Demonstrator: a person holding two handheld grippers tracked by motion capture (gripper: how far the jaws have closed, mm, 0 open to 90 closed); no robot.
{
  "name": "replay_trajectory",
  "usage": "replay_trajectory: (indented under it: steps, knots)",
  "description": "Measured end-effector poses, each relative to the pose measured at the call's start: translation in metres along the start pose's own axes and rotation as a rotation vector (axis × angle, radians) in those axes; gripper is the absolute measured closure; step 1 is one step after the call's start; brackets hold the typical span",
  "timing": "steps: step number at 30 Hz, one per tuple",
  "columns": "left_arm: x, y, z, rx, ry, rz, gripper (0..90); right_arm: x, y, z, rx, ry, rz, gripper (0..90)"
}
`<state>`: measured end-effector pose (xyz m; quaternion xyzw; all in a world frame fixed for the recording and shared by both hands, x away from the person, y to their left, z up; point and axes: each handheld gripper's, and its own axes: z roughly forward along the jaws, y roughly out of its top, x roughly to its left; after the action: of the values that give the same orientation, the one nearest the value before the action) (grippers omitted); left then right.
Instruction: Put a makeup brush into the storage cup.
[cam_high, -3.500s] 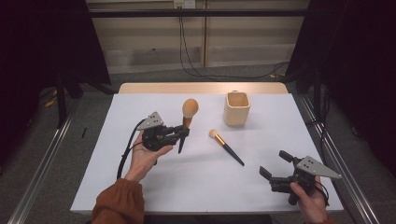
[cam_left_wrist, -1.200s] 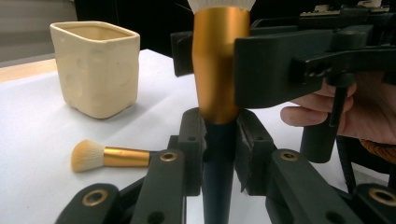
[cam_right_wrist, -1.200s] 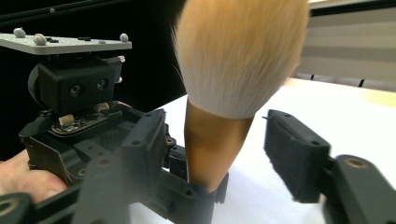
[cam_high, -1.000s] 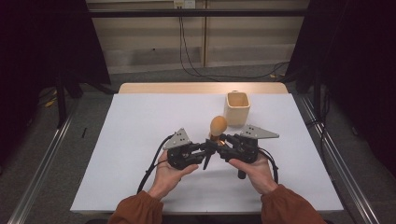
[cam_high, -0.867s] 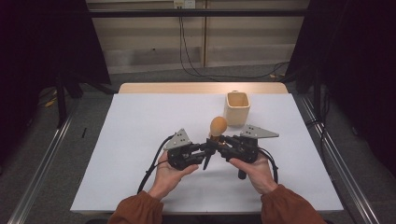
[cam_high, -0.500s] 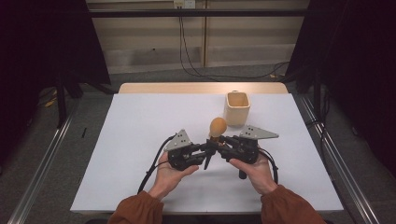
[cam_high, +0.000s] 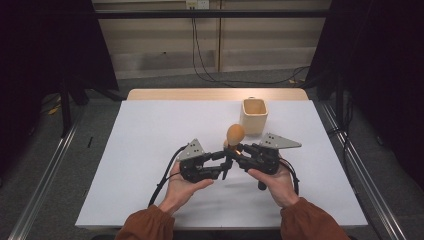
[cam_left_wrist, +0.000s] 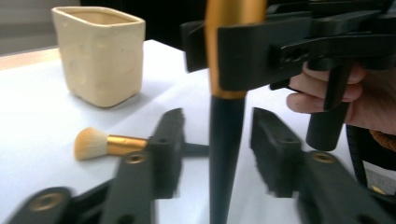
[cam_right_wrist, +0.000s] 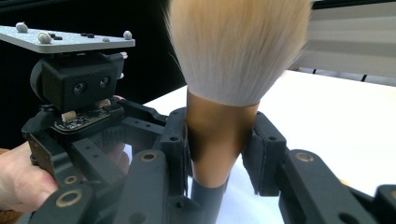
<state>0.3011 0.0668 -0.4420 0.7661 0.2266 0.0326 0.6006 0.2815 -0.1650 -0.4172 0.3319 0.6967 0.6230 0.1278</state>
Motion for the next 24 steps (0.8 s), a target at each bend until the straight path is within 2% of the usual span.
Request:
replay_trajectory:
  steps: [2,4,7,8,9,10,11,12,14,19,22,24]
  knots:
    - [0.001,-0.001,-0.002,0.015,0.014,0.001,49.7,0.0,0.0,0.0,-0.001,0.0,0.0,64.1]
    - [0.0,-0.001,-0.003,0.016,0.027,0.004,39.7,-0.002,0.001,-0.001,-0.01,0.004,0.004,64.1]
    - [0.0,0.001,-0.005,0.009,0.038,0.003,34.8,-0.002,0.001,-0.002,-0.008,0.0,-0.004,64.1]
    - [0.0,0.001,-0.005,0.01,0.044,0.001,28.7,-0.002,0.001,-0.003,-0.007,-0.001,-0.006,64.1]
    - [0.001,0.001,-0.006,0.015,0.05,0.005,26.3,-0.002,0.001,-0.003,-0.008,-0.002,-0.008,64.1]
    - [0.001,0.001,-0.006,0.02,0.059,0.008,26.3,-0.002,0.001,-0.003,-0.008,-0.002,-0.008,64.1]
    - [0.001,0.001,-0.007,0.022,0.062,0.01,19.4,-0.002,0.002,-0.004,-0.01,-0.003,-0.011,64.1]
    - [0.001,0.001,-0.008,0.022,0.07,0.011,19.4,-0.002,0.002,-0.004,-0.01,-0.003,-0.011,64.1]
    - [0.004,0.003,-0.014,0.018,0.104,0.023,13.1,-0.004,0.002,-0.006,-0.01,-0.01,-0.021,64.2]
    - [0.009,0.004,-0.023,0.03,0.12,0.015,5.5,-0.007,0.005,-0.012,-0.019,-0.022,-0.028,64.1]
    - [0.013,0.004,-0.031,0.041,0.133,0.001,3.9,-0.009,0.005,-0.014,-0.023,-0.03,-0.026,64.2]
    - [0.014,0.005,-0.036,0.047,0.174,0.004,3.0,-0.013,0.007,-0.018,-0.029,-0.042,-0.024,64.1]
